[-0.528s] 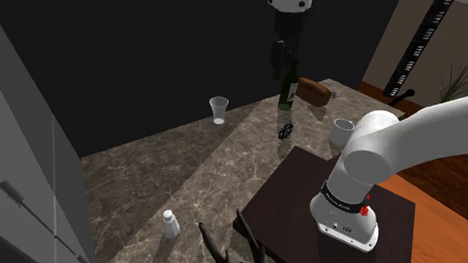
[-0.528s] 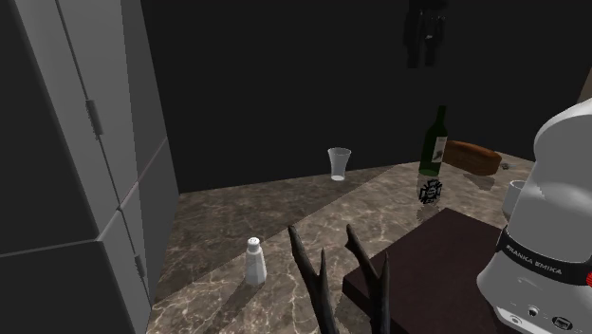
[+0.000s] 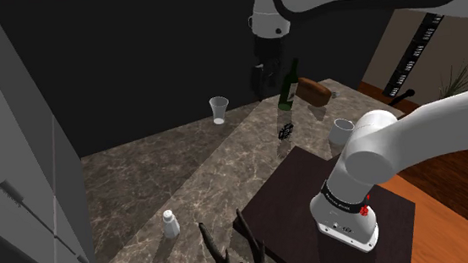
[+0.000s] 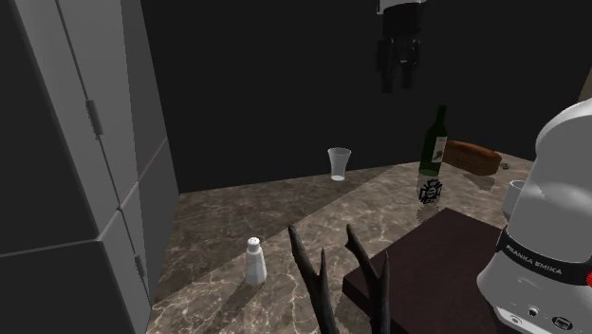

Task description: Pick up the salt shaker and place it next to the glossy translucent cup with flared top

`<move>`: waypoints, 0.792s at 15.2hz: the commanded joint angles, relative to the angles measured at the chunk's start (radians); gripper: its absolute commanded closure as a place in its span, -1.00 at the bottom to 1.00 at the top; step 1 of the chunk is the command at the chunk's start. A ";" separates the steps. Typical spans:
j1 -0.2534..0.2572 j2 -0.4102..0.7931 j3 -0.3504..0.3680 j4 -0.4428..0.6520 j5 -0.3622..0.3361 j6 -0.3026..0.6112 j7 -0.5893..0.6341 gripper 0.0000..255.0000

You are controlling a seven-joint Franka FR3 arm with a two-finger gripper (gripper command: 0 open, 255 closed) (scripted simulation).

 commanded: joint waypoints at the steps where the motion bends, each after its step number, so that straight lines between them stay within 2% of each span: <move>1: 0.013 0.033 0.038 -0.017 0.024 0.050 0.041 -1.00; 7: 0.045 0.154 0.148 -0.048 0.080 0.202 0.158 -1.00; 12: 0.062 0.294 0.241 -0.038 0.100 0.330 0.259 -1.00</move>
